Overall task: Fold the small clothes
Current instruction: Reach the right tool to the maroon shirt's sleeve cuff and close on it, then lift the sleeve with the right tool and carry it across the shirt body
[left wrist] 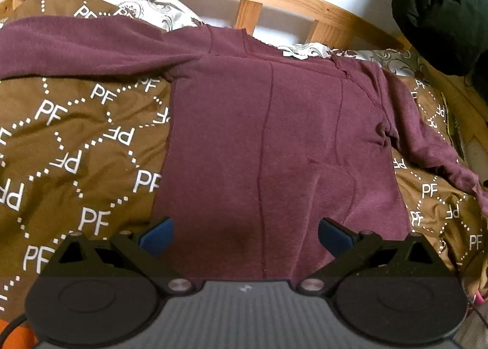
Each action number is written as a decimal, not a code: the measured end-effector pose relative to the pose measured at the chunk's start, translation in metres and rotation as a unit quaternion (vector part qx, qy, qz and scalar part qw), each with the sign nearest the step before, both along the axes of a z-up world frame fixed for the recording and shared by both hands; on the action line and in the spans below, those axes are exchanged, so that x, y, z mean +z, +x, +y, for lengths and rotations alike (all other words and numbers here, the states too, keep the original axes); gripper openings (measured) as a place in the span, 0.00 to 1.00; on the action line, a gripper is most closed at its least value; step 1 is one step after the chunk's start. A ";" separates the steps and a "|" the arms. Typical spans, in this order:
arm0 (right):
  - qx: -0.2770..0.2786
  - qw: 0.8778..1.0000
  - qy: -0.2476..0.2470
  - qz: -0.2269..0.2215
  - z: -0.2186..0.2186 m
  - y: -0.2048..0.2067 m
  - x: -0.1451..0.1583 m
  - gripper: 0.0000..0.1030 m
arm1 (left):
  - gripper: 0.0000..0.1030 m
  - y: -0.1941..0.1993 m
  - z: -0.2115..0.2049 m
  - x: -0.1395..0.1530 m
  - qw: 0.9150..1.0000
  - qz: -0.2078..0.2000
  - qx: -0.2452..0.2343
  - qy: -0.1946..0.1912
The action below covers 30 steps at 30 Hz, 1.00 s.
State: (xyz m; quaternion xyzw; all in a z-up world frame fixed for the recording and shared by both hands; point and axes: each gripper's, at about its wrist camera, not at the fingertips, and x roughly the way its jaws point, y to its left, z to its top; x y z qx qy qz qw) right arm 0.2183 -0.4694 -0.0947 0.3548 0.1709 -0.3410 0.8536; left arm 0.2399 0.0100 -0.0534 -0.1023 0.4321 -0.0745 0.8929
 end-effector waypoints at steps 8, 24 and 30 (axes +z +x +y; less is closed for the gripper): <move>-0.042 0.998 -0.042 0.019 -0.011 0.004 -0.005 0.17 | 0.99 0.000 -0.004 -0.001 1.000 0.009 -0.010 -0.009; -0.088 0.977 -0.184 -0.057 -0.008 -0.030 0.027 0.05 | 0.99 -0.001 -0.004 0.000 1.000 0.003 -0.007 -0.001; -0.071 0.963 -0.244 -0.086 0.020 -0.031 0.045 0.05 | 0.99 -0.003 0.000 0.005 1.000 -0.002 0.002 -0.007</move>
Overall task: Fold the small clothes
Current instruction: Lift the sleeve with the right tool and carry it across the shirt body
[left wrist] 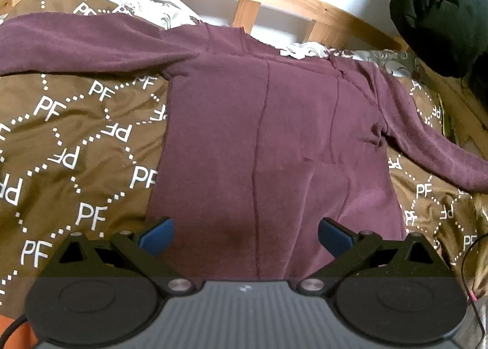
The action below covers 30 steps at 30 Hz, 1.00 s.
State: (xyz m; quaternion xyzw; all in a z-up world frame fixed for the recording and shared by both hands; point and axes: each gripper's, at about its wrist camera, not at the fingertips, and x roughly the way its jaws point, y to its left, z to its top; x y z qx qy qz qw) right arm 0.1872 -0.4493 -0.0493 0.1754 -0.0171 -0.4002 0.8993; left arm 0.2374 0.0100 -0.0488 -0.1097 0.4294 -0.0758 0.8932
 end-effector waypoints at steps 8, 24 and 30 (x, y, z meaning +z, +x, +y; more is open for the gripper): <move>0.135 0.974 -0.179 -0.025 0.106 0.017 0.043 0.05 | 0.99 -0.005 0.015 0.011 0.999 -0.020 0.032 -0.005; 0.525 0.738 -0.409 0.109 0.343 0.021 -0.032 0.04 | 0.99 -0.008 0.053 0.024 0.988 -0.062 0.134 -0.051; 0.581 0.674 -0.433 0.142 0.361 0.004 -0.064 0.04 | 0.99 -0.007 0.058 0.022 0.985 -0.066 0.147 -0.060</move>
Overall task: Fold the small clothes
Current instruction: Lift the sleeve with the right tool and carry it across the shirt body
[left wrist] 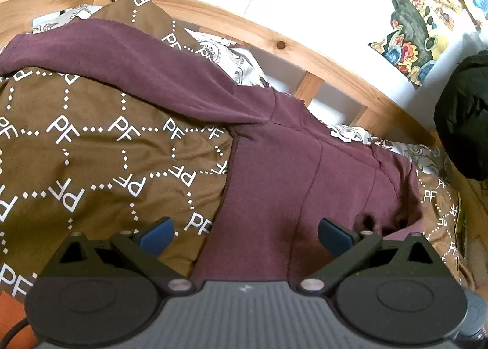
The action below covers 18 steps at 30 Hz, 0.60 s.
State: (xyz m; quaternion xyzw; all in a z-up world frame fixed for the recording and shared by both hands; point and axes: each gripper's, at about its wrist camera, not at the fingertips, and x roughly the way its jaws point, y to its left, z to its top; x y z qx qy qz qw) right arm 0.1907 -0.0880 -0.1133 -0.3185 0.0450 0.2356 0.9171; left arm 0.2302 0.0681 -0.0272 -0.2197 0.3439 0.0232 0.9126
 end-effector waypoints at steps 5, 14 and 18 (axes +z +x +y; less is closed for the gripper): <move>0.034 0.999 -0.019 0.038 0.003 -0.007 -0.010 0.04 | 0.99 0.000 0.000 -0.002 1.000 0.001 0.000 0.000; 0.121 0.985 -0.039 0.119 0.000 -0.024 -0.023 0.46 | 0.99 0.005 -0.002 -0.008 1.000 0.004 -0.005 0.007; 0.120 0.983 -0.013 0.137 -0.010 -0.029 -0.018 0.61 | 0.99 0.010 -0.002 -0.012 1.000 0.014 -0.005 0.003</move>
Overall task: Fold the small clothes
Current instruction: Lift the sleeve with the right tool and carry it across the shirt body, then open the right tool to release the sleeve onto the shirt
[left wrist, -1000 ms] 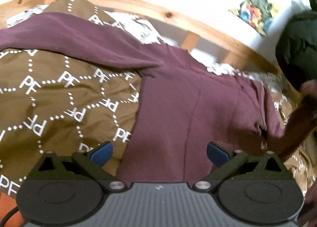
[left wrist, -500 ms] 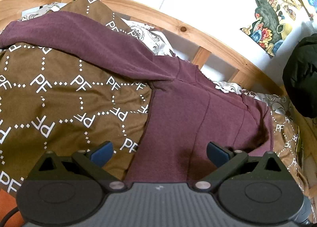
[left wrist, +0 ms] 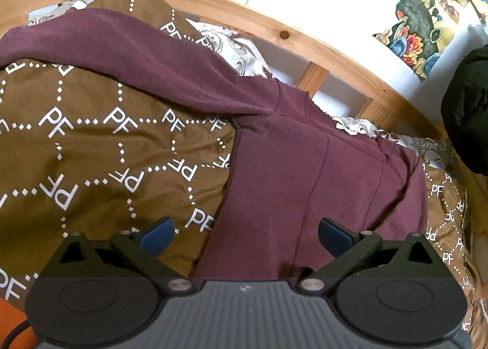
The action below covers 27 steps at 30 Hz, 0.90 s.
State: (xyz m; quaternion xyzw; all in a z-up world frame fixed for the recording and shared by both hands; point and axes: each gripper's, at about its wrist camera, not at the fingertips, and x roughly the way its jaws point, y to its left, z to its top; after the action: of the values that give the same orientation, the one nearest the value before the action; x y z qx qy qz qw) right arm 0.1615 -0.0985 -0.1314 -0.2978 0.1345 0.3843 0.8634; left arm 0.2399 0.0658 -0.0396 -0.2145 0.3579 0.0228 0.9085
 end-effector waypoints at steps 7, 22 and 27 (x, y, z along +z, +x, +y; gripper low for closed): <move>-0.090 0.994 0.051 0.035 -0.009 0.027 0.006 0.59 | 0.99 0.005 -0.009 -0.008 0.999 0.026 -0.015 0.015; -0.115 0.982 0.066 0.135 -0.020 0.028 0.010 0.10 | 0.99 0.008 -0.010 -0.015 0.998 0.045 -0.031 0.005; -0.061 0.987 0.003 0.151 -0.026 -0.001 0.009 0.17 | 0.99 0.007 -0.017 -0.016 0.998 0.047 -0.049 0.005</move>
State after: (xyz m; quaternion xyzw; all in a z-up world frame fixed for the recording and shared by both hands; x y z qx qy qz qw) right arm 0.1603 -0.1242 -0.1228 -0.2254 0.2797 0.3722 0.8558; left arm 0.2473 0.0491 -0.0555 -0.1906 0.4097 -0.0094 0.8921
